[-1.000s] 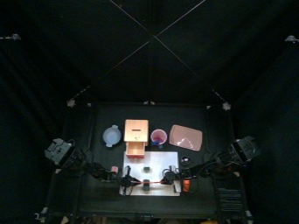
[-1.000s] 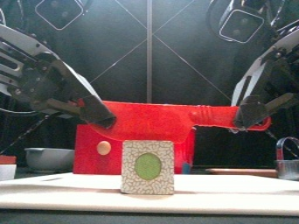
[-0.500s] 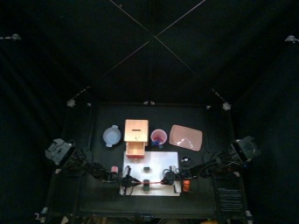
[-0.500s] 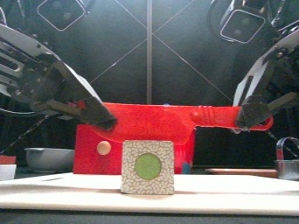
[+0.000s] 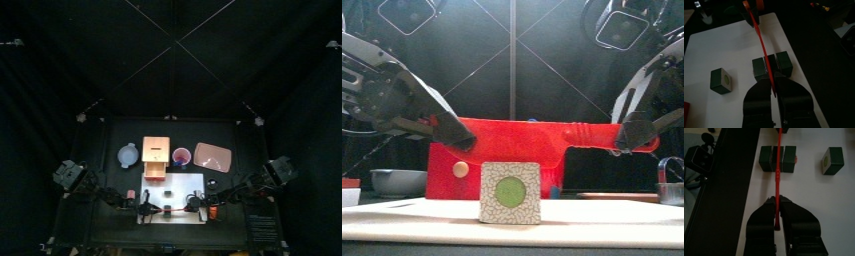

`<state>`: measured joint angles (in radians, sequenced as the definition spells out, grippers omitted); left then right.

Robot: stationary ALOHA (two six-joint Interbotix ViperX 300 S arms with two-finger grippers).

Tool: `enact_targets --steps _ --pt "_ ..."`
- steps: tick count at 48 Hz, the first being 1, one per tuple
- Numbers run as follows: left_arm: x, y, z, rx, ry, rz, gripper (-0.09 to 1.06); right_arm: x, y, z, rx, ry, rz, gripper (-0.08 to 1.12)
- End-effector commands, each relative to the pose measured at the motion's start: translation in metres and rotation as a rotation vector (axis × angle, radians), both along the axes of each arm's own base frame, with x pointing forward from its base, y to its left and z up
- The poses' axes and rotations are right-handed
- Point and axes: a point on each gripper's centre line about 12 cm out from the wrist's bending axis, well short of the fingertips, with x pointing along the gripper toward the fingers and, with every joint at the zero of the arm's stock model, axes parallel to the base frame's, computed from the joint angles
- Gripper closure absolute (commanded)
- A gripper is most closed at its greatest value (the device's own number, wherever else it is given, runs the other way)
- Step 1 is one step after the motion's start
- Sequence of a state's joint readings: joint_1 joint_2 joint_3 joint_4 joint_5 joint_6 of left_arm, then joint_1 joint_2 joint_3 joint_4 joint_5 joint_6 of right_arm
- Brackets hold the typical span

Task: Place sushi on board then cut the sushi with the knife then place the pieces on the plate
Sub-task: Cut the sushi into 4 pieces

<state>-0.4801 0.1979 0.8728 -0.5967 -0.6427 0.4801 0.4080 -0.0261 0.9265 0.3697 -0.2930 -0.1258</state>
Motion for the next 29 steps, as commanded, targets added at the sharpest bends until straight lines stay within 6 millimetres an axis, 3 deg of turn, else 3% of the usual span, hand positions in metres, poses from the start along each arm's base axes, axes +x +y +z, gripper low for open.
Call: enact_targets --steps 1,14,29 --pt "0.003 0.002 0.004 -0.001 -0.005 0.005 0.64 0.003 0.003 0.008 0.004 -0.026 0.011 0.69" --pt "0.001 0.004 0.019 -0.011 -0.037 0.003 0.64 0.002 0.000 0.029 0.005 -0.089 0.027 0.69" --pt "0.001 0.004 0.013 -0.008 -0.023 0.006 0.64 0.002 0.001 0.025 0.001 -0.076 0.032 0.69"
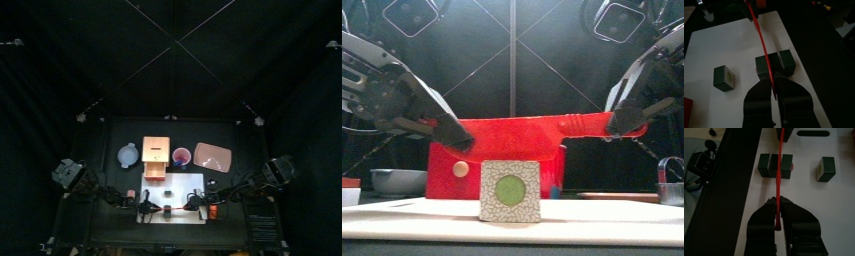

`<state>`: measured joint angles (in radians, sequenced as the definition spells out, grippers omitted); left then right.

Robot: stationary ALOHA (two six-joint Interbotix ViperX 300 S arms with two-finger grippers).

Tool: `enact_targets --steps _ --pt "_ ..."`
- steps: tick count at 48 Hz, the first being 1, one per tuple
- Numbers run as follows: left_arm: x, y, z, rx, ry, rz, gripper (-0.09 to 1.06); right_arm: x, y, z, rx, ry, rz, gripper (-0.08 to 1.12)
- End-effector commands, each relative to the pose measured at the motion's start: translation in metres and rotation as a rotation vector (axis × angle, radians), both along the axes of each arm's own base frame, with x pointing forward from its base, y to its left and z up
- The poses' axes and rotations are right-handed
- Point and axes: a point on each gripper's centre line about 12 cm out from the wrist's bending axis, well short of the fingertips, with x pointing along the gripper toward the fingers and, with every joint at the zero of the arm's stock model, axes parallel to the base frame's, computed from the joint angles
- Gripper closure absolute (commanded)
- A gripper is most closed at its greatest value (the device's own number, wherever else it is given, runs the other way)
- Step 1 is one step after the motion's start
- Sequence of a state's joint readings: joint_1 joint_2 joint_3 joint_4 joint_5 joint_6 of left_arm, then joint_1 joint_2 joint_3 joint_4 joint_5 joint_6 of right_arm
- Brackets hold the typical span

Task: Place sushi on board then cut the sushi with the knife then place the pieces on the plate
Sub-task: Cut the sushi into 4 pieces

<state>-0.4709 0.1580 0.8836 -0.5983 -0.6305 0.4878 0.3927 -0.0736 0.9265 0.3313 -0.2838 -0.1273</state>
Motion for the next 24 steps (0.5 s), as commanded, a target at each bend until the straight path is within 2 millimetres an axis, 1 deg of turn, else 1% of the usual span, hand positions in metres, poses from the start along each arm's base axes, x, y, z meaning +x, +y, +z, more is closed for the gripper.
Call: enact_targets --steps 1,24 --pt "0.0023 0.0008 0.0021 0.000 -0.007 0.004 0.64 0.0010 0.0048 0.0094 0.007 -0.031 0.015 0.69" --pt "0.0013 0.0019 -0.0036 0.008 0.008 0.005 0.64 0.0039 0.0044 0.0022 -0.001 -0.012 0.011 0.69"
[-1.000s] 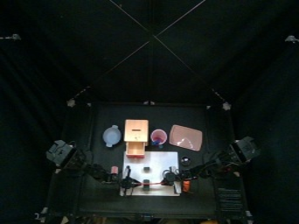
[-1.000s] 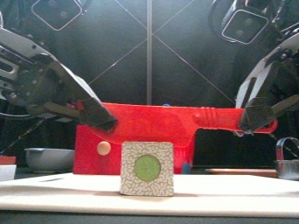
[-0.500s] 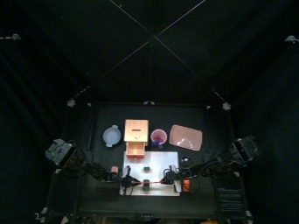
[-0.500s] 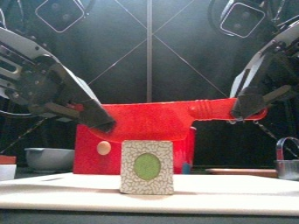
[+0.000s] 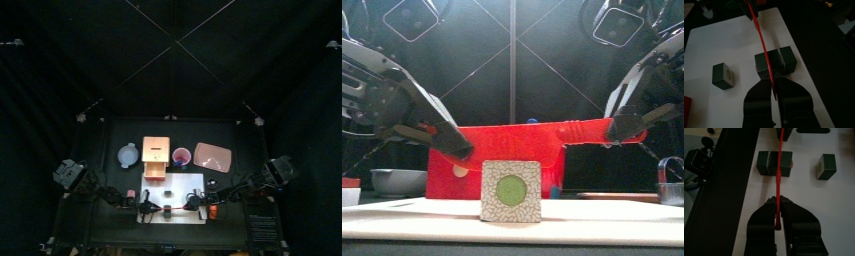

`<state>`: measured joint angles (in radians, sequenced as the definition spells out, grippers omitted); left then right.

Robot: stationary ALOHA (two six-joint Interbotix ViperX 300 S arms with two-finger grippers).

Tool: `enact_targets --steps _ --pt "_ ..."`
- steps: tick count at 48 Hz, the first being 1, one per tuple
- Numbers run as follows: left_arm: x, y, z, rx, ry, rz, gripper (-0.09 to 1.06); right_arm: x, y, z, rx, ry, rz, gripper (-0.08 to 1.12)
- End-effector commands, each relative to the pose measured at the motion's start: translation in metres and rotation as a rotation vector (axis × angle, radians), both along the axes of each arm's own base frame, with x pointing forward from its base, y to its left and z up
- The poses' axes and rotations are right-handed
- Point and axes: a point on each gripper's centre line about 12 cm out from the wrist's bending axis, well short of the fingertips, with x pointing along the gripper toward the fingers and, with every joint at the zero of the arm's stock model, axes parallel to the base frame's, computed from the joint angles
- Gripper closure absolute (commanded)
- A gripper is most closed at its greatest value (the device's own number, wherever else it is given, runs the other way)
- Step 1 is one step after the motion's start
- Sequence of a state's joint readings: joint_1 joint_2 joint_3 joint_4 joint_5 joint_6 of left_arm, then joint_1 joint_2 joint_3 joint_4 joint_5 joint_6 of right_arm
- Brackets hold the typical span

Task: Place sushi on board then cut the sushi with the knife then place the pieces on the plate
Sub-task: Cut the sushi into 4 pieces

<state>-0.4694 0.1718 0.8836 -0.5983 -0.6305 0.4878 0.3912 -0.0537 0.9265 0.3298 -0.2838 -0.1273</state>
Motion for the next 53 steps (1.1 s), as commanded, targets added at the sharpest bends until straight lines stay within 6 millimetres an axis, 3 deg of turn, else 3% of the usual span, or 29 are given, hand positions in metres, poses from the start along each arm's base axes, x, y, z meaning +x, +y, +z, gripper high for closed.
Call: enact_targets --steps 1,15,30,53 --pt "0.001 0.001 0.001 0.001 -0.003 0.005 0.64 0.004 0.005 0.008 0.008 -0.028 0.010 0.69" --pt "0.001 0.002 -0.016 0.013 0.040 0.015 0.64 0.004 0.006 -0.014 -0.004 0.039 -0.003 0.69" --pt "-0.002 0.008 -0.031 0.016 0.104 0.044 0.64 0.005 0.002 -0.021 -0.013 0.057 -0.014 0.69" --pt "0.001 0.028 -0.023 0.012 0.088 0.093 0.64 0.009 -0.015 -0.019 -0.044 0.049 -0.024 0.69"
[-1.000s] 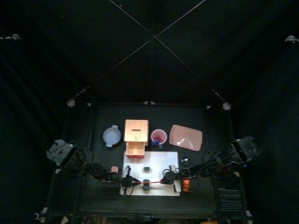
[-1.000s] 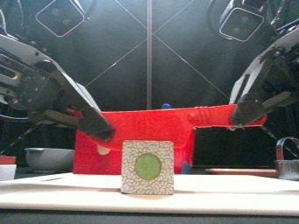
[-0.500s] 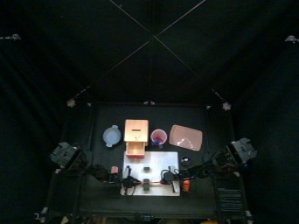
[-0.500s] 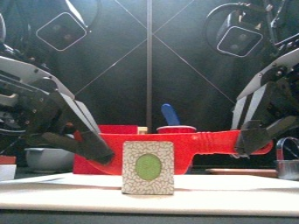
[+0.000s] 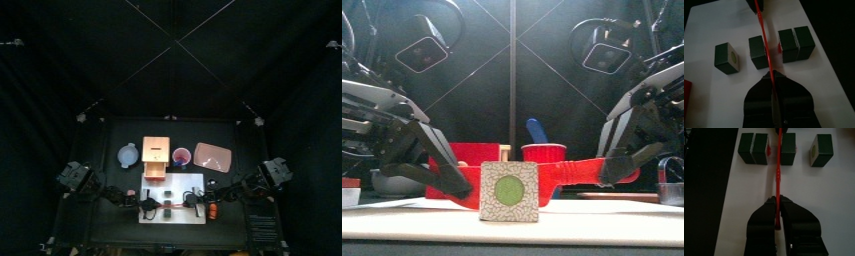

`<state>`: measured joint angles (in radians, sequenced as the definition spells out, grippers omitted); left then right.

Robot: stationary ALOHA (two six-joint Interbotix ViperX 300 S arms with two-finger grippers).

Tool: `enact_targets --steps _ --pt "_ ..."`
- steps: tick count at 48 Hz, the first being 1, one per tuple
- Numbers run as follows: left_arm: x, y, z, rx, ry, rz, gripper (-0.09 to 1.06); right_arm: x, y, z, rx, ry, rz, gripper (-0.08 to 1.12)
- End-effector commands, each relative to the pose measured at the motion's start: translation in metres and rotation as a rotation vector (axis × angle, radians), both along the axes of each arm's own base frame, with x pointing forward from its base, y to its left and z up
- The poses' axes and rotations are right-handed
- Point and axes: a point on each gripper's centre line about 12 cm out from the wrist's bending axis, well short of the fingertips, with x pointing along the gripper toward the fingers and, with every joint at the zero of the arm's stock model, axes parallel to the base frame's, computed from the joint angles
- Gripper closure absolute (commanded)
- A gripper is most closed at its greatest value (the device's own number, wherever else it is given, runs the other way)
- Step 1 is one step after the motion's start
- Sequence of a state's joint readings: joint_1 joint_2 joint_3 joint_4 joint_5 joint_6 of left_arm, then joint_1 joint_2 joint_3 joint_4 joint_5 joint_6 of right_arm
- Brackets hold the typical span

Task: Place sushi on board then cut the sushi with the knife then place the pieces on the plate
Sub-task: Cut the sushi into 4 pieces

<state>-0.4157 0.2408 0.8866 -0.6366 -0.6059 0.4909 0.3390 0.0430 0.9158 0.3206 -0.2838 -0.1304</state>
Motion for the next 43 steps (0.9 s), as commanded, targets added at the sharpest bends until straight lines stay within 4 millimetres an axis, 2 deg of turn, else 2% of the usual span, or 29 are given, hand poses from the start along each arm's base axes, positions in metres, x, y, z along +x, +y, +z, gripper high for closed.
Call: enact_targets --steps 1,14,24,33,43 --pt "0.000 0.007 0.006 -0.002 -0.009 0.015 0.64 0.000 0.000 0.010 -0.005 -0.025 0.018 0.69" --pt "0.001 0.008 0.013 -0.008 -0.032 0.020 0.64 -0.001 0.000 0.017 0.000 -0.021 0.023 0.69" --pt "0.003 0.006 0.034 -0.025 -0.091 0.011 0.64 -0.001 0.002 0.037 0.019 -0.068 0.033 0.69" --pt "0.003 -0.003 0.052 -0.045 -0.141 -0.019 0.64 -0.004 0.005 0.054 0.037 -0.108 0.042 0.69" --pt "-0.001 -0.023 0.056 -0.055 -0.151 -0.078 0.64 -0.010 0.025 0.058 0.042 -0.119 0.107 0.69"
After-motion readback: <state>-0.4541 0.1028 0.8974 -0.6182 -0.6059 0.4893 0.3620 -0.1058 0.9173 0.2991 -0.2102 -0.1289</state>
